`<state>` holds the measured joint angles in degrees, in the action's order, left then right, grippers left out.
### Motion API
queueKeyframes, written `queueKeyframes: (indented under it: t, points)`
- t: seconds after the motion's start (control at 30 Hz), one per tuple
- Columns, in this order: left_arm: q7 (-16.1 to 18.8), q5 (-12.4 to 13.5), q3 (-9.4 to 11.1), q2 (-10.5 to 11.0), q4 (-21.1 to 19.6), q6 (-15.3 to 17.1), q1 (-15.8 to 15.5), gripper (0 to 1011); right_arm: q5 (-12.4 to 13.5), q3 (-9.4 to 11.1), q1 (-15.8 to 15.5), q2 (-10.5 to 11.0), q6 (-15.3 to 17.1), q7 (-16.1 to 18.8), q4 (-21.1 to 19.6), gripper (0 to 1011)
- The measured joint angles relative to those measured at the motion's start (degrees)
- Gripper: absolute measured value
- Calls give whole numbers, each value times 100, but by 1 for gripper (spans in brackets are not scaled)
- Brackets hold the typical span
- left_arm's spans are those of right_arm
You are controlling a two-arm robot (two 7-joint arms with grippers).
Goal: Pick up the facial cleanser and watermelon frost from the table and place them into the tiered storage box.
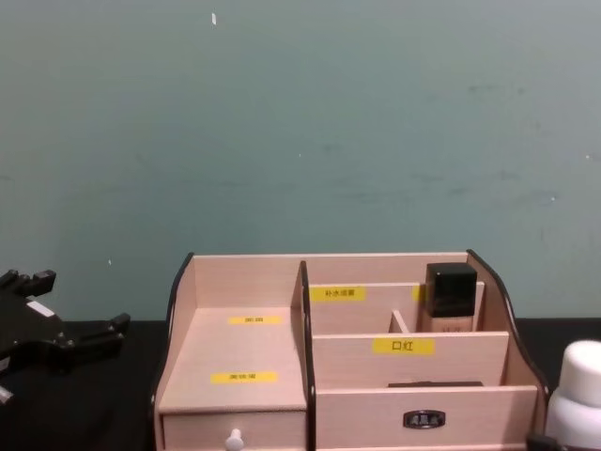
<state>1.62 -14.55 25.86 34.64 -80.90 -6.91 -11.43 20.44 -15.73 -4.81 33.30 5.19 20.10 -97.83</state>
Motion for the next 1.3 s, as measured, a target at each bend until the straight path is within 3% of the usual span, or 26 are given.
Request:
queueKeyframes:
  t: [0.4,0.73,0.87,1.3]
  points:
    - [0,0,0,0,0,0,0,1010,0,1,-15,19,0,-18,-19,993]
    - [0,0,0,0,0,0,0,1010,1,3,-21,25,1,-33,-29,758]
    - [0,0,0,0,0,0,0,1009,1,3,-23,27,4,-36,-30,615]
    - [0,0,0,0,0,0,0,1010,4,3,-26,32,8,-43,-36,607]
